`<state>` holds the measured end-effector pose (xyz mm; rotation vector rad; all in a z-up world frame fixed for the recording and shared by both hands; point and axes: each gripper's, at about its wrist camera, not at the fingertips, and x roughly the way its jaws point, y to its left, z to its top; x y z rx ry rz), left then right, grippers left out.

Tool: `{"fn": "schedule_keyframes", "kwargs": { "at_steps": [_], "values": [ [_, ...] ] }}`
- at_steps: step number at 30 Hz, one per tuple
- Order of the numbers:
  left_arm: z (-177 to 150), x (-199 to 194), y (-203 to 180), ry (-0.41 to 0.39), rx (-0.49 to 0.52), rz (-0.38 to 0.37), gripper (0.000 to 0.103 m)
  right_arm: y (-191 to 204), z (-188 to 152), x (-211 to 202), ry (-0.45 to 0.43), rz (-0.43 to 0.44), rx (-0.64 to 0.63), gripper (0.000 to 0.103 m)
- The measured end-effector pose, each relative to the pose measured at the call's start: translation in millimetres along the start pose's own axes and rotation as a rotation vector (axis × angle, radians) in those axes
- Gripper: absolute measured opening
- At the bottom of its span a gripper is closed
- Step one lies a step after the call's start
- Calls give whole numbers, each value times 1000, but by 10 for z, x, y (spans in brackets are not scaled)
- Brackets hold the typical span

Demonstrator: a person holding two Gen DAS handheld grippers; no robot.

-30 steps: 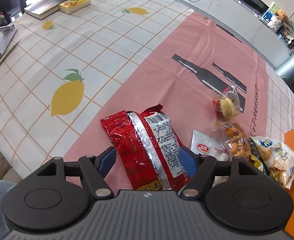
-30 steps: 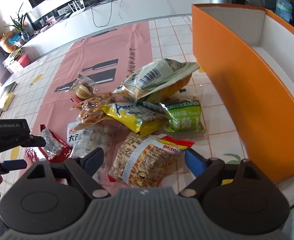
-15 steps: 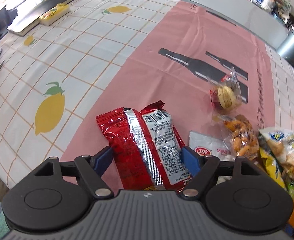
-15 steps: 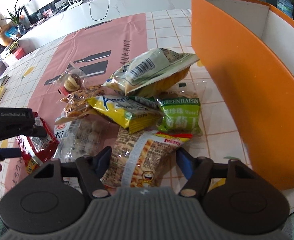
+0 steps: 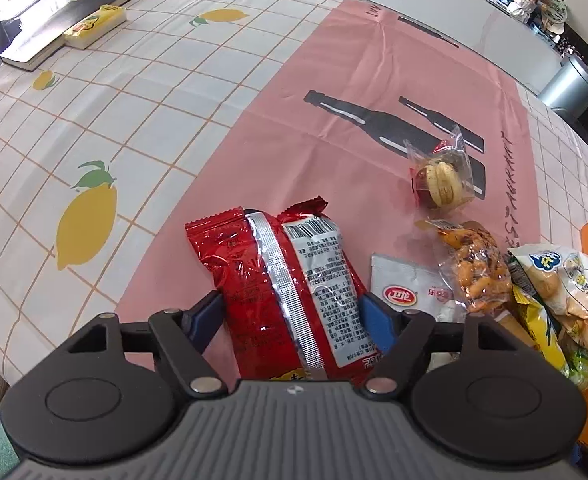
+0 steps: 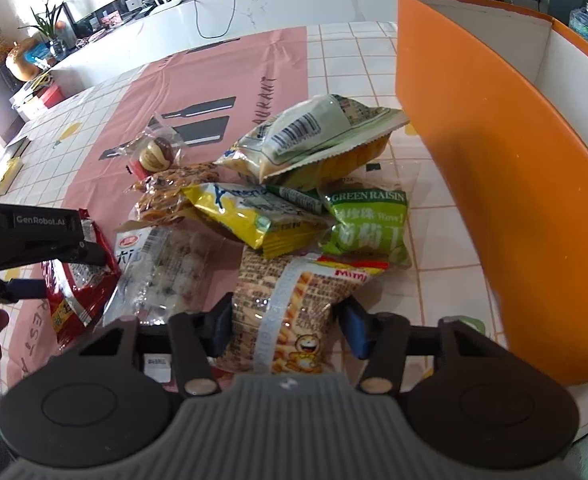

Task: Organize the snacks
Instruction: 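Grasp the red chip bag with the left tool while the right tool grasps the peanut bag, then carry both bags over the orange box and open both tools to drop them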

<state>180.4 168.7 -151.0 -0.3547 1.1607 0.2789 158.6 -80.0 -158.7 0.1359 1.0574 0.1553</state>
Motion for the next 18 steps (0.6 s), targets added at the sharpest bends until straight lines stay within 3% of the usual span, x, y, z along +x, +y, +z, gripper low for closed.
{"fn": "schedule_keyframes", "kwargs": {
  "at_steps": [3, 10, 18],
  "values": [
    [-21, -49, 20, 1, 4, -12, 83, -22, -18, -33, 0, 17, -2, 44],
    [-112, -296, 49, -29, 16, -19, 83, -36, -61, -182, -10, 57, -16, 43],
    [-272, -869, -181, -93, 166, -105, 83, -88, -90, -608, -70, 107, -56, 43]
  ]
}}
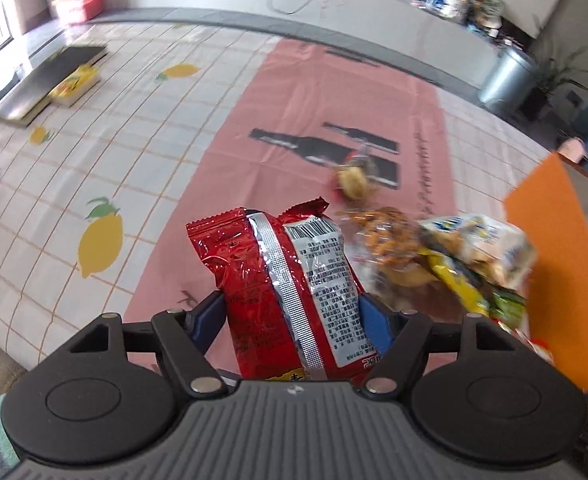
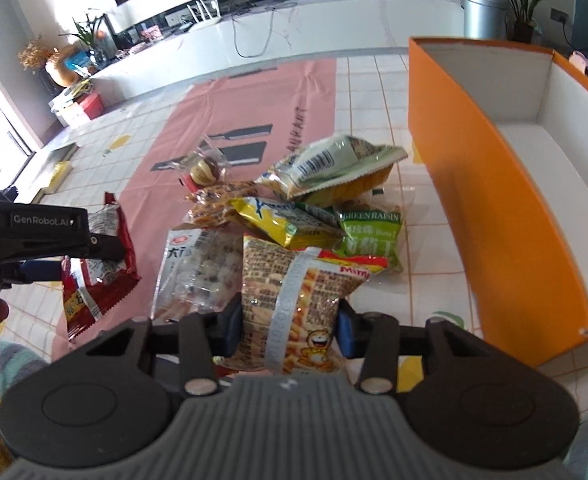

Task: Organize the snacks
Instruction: 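Carry both bags over the orange box and open both tools to drop them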

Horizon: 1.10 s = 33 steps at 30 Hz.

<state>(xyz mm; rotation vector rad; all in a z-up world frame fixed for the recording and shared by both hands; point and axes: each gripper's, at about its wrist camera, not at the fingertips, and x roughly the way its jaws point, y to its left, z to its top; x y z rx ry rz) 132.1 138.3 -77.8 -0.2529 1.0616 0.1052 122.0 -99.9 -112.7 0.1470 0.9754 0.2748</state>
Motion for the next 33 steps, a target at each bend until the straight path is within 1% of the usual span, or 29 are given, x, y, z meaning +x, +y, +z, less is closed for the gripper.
{"fn": "schedule_keyframes", "kwargs": {
  "at_steps": [4, 7, 10, 14, 16, 20, 22, 24, 28, 31, 33],
  "values": [
    [-12, -260, -317, -21, 120, -71, 83, -60, 43, -295, -43, 28, -46, 43],
    [-26, -448, -621, -33, 204, -135, 83, -186, 113, -547, -65, 50, -74, 43],
    [-41, -595, -951, -44, 278, -192, 83, -386, 184, -813, -83, 55, -91, 43],
    [-63, -692, -1451, -52, 372, -250, 83, -773, 281, -1148, -100, 48, -82, 43],
    [-75, -719, -1705, -60, 420, -270, 83, -981, 332, -1294, -110, 31, -88, 43],
    [-64, -721, -2253, -53, 505, -324, 83, -1370, 457, -1506, -131, -44, -137, 43],
    [-58, -691, -2508, -48, 557, -328, 83, -1595, 538, -1554, -120, -56, -149, 43],
    [-40, -614, -2763, -30, 605, -333, 83, -1804, 624, -1552, -97, -48, -165, 43],
    [15, -357, -3136, 68, 667, -364, 83, -2183, 786, -1447, -37, -26, -209, 43],
    [-29, -145, -3334, 134, 732, -354, 83, -2419, 883, -1281, 16, -15, -244, 43],
    [-76, -27, -3434, 165, 774, -327, 83, -2520, 921, -1148, 46, -1, -265, 43]
  ]
}}
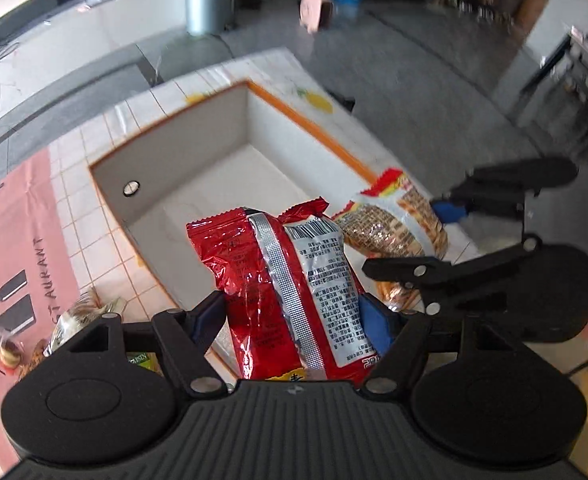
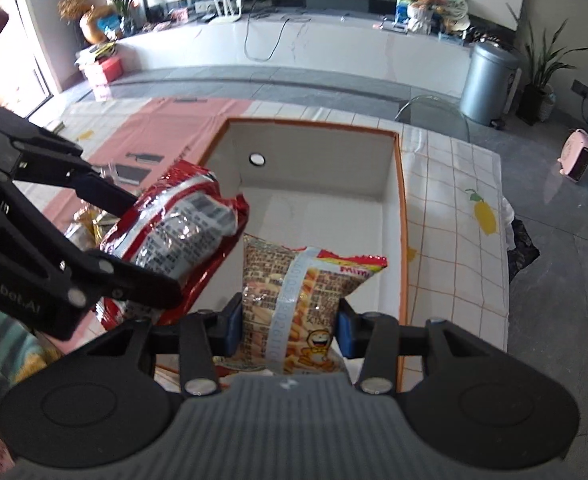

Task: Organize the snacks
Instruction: 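Carry both bags over the orange box and open both tools to drop them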

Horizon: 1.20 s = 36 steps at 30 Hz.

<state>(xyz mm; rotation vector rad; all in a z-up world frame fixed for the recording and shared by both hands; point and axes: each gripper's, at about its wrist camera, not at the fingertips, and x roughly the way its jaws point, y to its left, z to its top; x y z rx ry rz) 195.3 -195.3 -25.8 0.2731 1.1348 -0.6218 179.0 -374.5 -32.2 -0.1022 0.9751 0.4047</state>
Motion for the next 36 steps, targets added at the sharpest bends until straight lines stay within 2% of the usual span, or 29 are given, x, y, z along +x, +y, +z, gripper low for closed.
{"fn": "schedule_keyframes", "kwargs": {
  "at_steps": [7, 11, 15, 18, 27, 29, 36],
  "values": [
    [122, 393, -42, 123, 84, 69, 83, -143, 30, 472, 114, 37, -54, 43],
    [163, 544, -115, 177, 165, 95, 83, -150, 49, 729, 201, 69, -71, 43],
    [169, 688, -178, 241, 254, 133, 83, -97, 38, 916, 265, 66, -118, 43],
    [180, 785, -167, 268, 276, 140, 83, 6, 42, 963, 288, 39, -179, 43],
    [204, 927, -64, 327, 270, 112, 85, 125, 72, 1085, 362, 26, -233, 43],
    [194, 926, -18, 328, 253, 87, 85, 145, 77, 1131, 376, 14, -237, 43],
    [132, 662, 90, 225, 183, 37, 86, 183, 61, 1140, 384, 3, -228, 44]
  ]
}}
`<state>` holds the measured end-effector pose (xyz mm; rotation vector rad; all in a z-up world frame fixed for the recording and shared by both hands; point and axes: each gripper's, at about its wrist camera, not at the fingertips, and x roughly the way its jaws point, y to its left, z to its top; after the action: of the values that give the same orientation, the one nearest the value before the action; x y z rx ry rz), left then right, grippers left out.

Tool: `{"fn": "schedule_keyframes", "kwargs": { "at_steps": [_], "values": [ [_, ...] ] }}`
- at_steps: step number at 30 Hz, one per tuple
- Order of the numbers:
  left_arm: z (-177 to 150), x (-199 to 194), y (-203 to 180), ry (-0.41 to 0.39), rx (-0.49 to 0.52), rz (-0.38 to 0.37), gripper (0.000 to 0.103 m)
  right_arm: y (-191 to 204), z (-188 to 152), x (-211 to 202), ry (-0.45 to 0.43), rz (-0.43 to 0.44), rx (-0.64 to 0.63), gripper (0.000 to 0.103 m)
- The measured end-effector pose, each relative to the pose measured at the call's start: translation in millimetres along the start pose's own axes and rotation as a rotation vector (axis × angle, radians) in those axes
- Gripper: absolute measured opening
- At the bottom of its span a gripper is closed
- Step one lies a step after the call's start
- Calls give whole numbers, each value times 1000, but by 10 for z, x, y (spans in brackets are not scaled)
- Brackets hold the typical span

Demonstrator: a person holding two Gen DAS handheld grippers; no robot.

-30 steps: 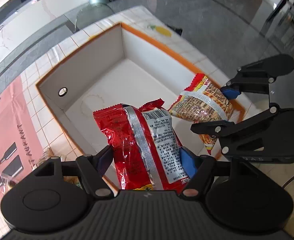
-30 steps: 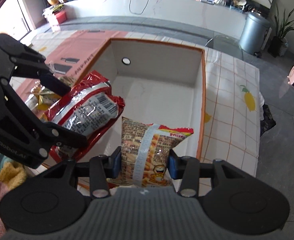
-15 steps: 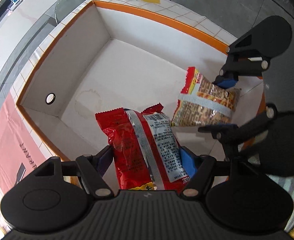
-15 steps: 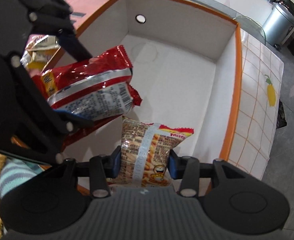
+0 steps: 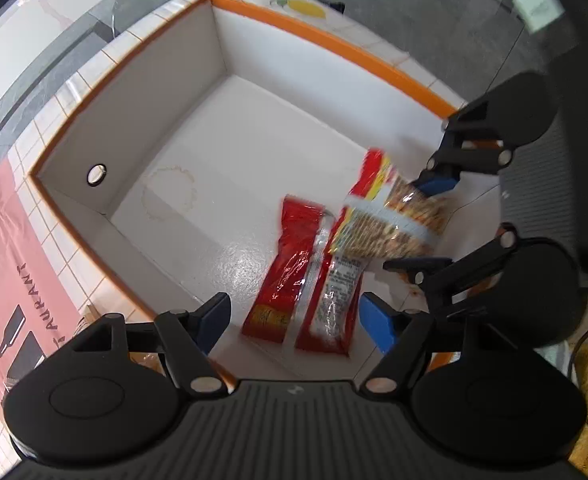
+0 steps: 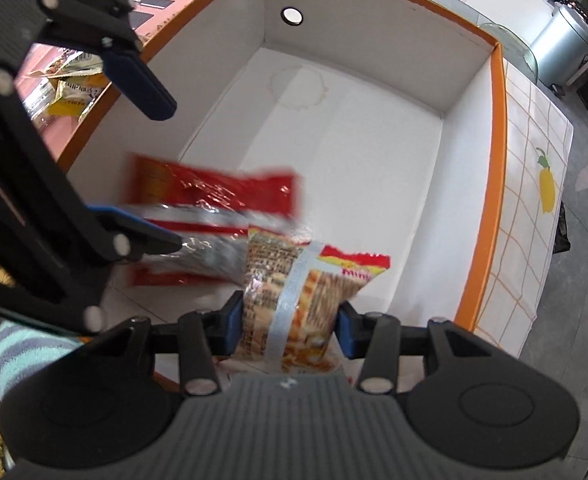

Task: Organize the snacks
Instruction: 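Carry both bags over the orange box and open both tools to drop them, then grasp the quail-egg pack with the left tool while the right tool grasps the green raisin pack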

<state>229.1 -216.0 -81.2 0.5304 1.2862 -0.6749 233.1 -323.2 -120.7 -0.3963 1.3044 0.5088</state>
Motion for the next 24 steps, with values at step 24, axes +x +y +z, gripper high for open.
{"fn": "schedule_keyframes", "kwargs": {
  "at_steps": [24],
  "values": [
    [-1467, -1218, 487, -388, -191, 124, 85, 846, -66, -882, -299, -124, 295, 63]
  ]
}}
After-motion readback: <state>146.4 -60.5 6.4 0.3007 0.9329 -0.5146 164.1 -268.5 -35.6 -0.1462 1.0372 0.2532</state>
